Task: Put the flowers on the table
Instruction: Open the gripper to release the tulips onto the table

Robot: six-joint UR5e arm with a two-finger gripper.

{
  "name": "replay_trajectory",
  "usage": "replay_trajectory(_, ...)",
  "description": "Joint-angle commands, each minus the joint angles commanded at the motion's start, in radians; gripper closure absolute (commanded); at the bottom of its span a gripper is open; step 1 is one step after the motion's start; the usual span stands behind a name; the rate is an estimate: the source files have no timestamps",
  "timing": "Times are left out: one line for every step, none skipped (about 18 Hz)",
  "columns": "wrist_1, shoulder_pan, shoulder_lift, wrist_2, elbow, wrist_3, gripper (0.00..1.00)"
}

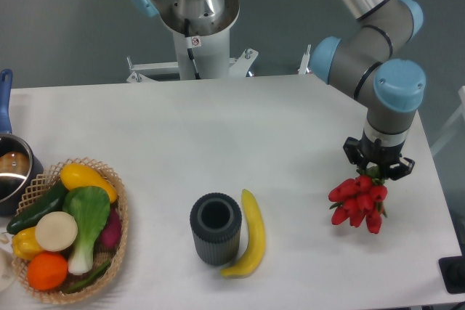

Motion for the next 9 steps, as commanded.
replay_trajectory(0.003, 0.000, 0.002, 0.002, -0.005, -0.014, 0.00)
replay_trajectory(0.003, 0.002, 0.005, 0.002, -0.006, -0.015, 0.00)
replay_trajectory(0.005, 0.003, 0.006, 0.003, -0.006, -0.014, 0.00)
replay_trajectory(0.009, 0.005, 0.009, 0.003, -0.008, -0.012, 0.00)
replay_trajectory(0.011, 0.011, 0.014, 0.003, -0.008, -0.011, 0.00)
replay_trajectory(0.012, 0.020, 0.018, 0.003, -0.011, -0.008, 0.00)
replay_trajectory(0.011, 0.031, 0.029, 0.006, -0.015, -0.008, 0.00)
replay_trajectory(0.012, 0.037, 0.037, 0.006, -0.029, -0.006, 0.00)
replay_trajectory(0.014, 0.041, 0.047, 0.006, -0.041, -0.005, 0.00)
